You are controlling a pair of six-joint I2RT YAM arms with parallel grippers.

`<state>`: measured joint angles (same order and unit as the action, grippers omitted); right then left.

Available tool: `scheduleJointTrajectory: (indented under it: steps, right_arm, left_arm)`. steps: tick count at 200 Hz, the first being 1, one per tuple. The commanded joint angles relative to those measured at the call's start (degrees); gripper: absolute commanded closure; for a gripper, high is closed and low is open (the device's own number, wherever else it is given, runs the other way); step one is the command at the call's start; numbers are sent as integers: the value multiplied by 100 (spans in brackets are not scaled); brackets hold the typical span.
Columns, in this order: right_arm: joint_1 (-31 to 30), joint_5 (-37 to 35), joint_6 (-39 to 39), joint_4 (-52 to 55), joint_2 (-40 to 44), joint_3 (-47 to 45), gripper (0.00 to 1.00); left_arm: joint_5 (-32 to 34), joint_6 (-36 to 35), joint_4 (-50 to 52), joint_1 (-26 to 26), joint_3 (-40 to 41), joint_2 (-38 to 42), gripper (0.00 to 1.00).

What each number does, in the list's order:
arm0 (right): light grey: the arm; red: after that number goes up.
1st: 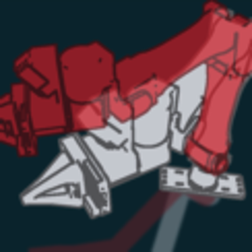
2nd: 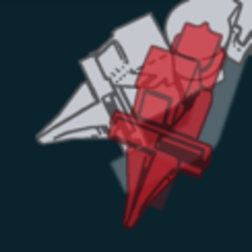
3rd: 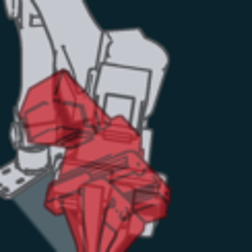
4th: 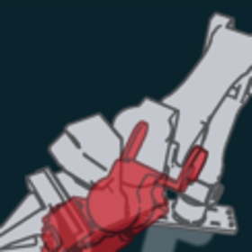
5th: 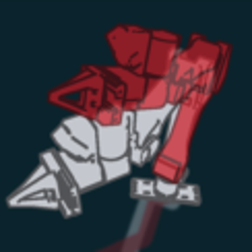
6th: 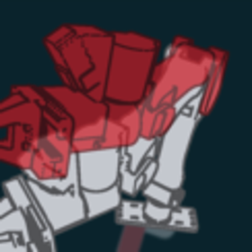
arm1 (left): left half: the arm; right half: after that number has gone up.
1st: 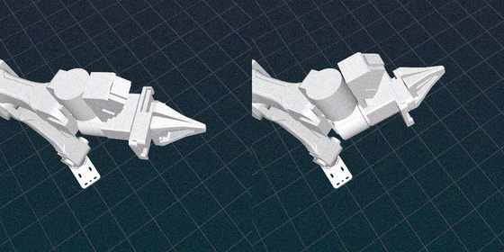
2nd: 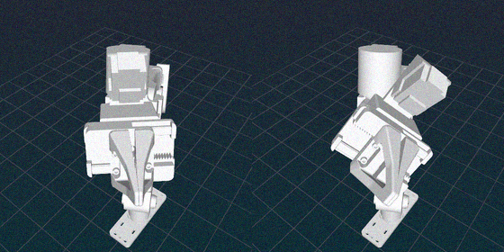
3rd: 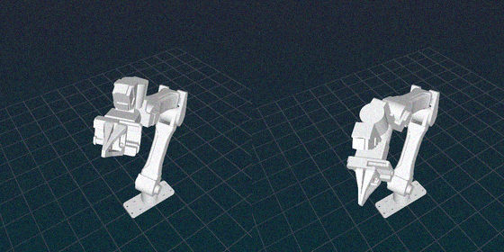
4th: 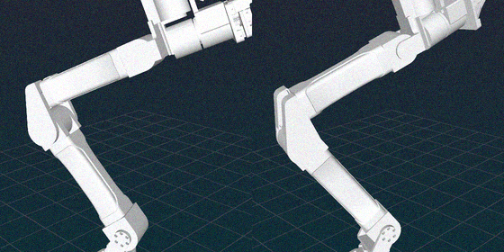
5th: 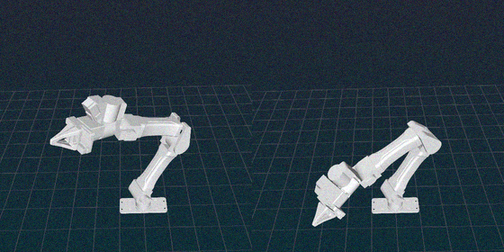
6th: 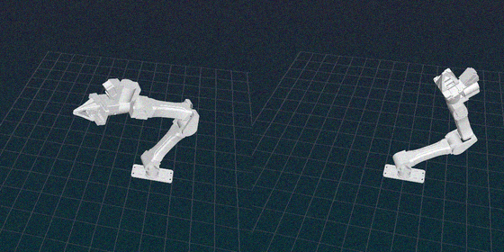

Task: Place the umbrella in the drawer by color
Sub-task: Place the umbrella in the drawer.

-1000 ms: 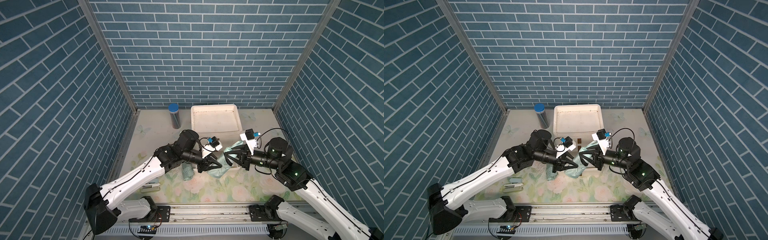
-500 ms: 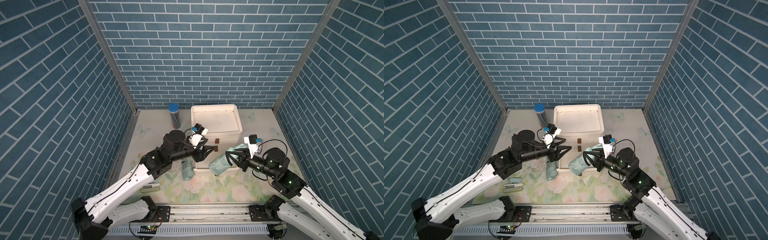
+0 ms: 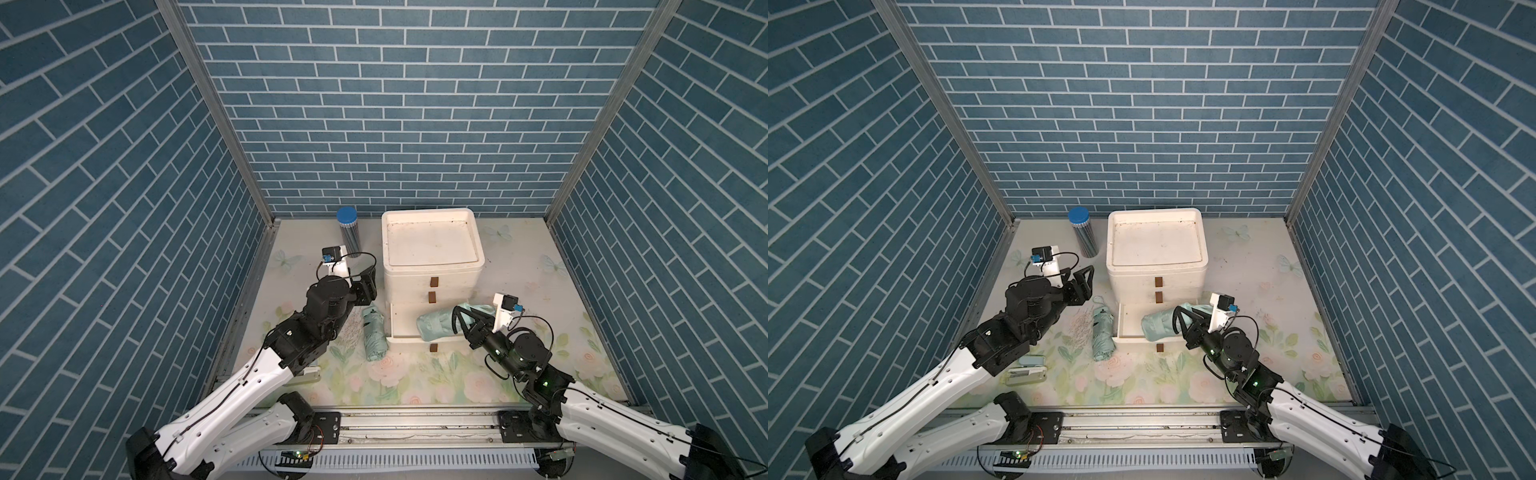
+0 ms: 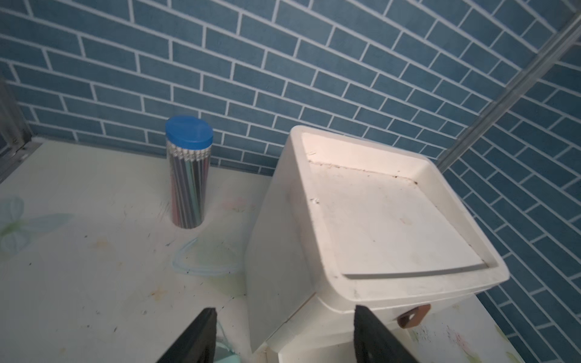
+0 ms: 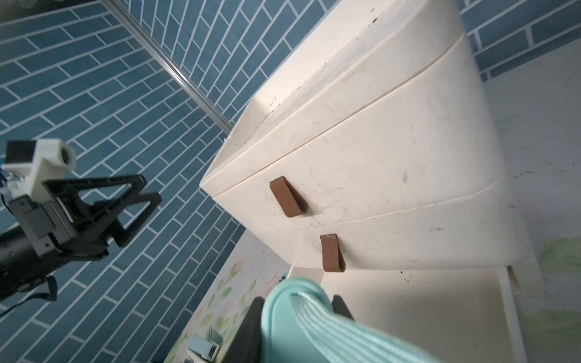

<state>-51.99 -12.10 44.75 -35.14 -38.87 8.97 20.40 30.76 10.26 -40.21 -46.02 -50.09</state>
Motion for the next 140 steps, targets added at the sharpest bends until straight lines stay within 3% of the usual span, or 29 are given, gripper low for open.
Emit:
scheduleJointTrajectory:
  steps: [1,25,78,129,140]
  right_arm:
    - [-108,-569,464,-1511,-152,-144,100]
    - [-249,-896,581,-1912,-483,-276,100]
    - [-427,-843,915,-2760,-1622,-414,100]
    - [-488,-986,1193,-1996,-2252,-57,100]
    - [-481,-1014,1266,-1714,-2345,47,88]
  left_arm:
    - [-119,600,298,168,235,156,26]
    - [-399,960,479,247,498,81,24]
    - [-682,1497,716,268,1129,92,23]
    - [-1260,1807,385,263,1649,33,22]
    - [-1366,1877,276,267,1794,-42,23]
